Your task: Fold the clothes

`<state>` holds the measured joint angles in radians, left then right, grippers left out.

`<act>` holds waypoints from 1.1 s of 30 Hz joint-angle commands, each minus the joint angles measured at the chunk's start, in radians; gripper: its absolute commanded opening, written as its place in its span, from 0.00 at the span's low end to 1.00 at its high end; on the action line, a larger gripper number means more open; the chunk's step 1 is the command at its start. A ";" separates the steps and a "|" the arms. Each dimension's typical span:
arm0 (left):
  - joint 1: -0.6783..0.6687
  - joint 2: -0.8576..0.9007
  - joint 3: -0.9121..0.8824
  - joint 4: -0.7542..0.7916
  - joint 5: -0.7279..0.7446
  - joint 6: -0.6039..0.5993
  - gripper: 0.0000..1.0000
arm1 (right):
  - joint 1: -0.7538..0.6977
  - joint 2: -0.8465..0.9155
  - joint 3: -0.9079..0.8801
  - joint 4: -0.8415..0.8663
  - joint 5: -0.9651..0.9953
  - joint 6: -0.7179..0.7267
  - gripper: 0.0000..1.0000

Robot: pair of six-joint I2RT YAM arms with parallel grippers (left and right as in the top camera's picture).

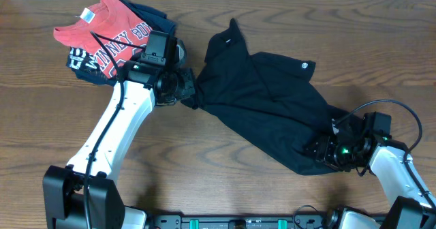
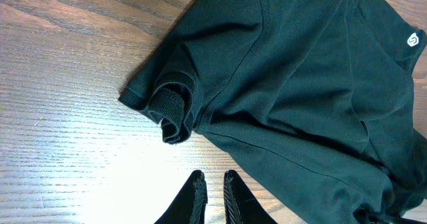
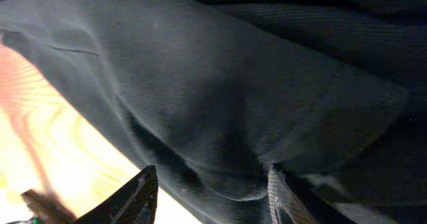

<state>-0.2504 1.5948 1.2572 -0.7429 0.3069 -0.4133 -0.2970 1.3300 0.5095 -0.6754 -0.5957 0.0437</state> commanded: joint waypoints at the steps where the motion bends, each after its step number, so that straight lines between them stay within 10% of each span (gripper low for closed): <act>1: 0.007 -0.014 0.002 0.000 -0.013 0.017 0.13 | 0.003 -0.010 -0.008 0.012 -0.055 -0.023 0.52; 11: 0.007 -0.014 0.002 0.000 -0.013 0.017 0.13 | 0.003 -0.010 -0.005 0.044 0.068 0.000 0.01; 33: 0.007 -0.014 0.002 -0.001 -0.013 0.027 0.14 | 0.003 -0.152 0.171 -0.035 0.157 0.071 0.01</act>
<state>-0.2504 1.5948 1.2572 -0.7429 0.3069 -0.4122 -0.2970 1.1828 0.6704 -0.7132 -0.4458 0.0959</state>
